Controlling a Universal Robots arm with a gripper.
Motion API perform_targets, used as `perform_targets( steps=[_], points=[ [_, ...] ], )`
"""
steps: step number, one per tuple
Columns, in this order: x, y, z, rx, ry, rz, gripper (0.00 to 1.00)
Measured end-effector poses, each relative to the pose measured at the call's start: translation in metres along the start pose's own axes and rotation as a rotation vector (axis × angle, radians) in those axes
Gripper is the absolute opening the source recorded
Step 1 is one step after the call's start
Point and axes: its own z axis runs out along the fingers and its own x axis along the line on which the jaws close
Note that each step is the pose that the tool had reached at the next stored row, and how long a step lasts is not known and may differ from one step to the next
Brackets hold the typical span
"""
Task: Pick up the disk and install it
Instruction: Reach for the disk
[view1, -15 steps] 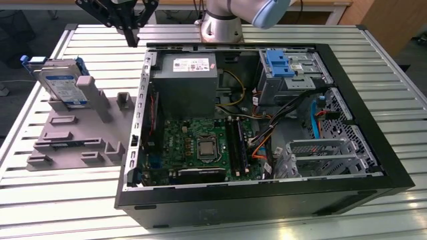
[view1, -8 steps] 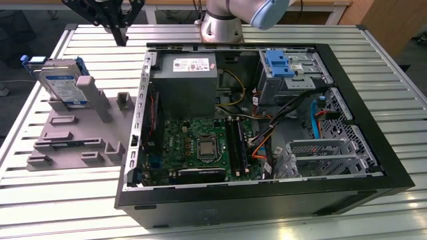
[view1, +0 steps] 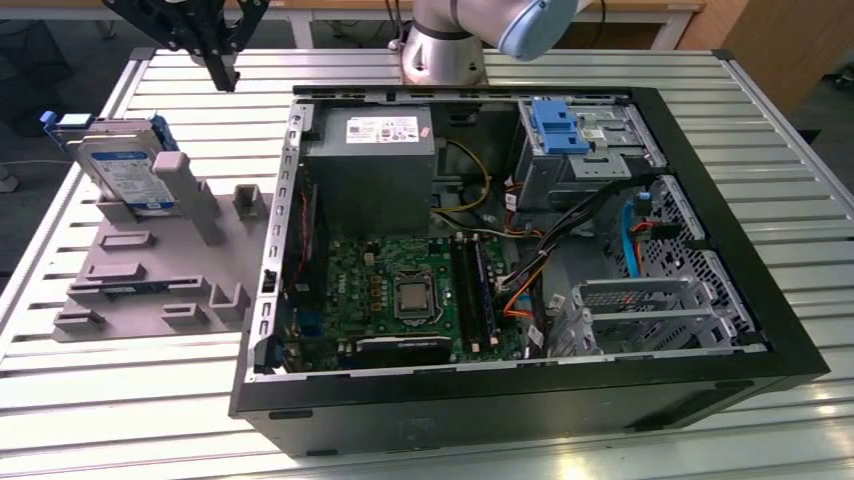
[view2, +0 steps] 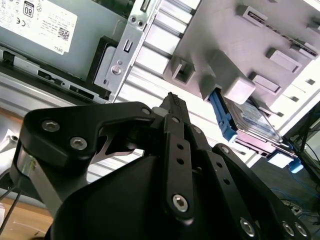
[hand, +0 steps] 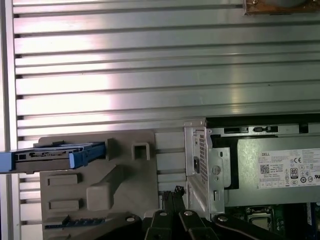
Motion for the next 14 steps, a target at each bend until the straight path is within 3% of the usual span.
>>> perform_targets(
  steps=[4, 14],
  points=[
    [0.0055, -0.0002, 0.0002, -0.0001, -0.0001, 0.0, 0.11],
    [0.0074, -0.0004, 0.0001, 0.0, 0.0, 0.0, 0.11]
  ],
)
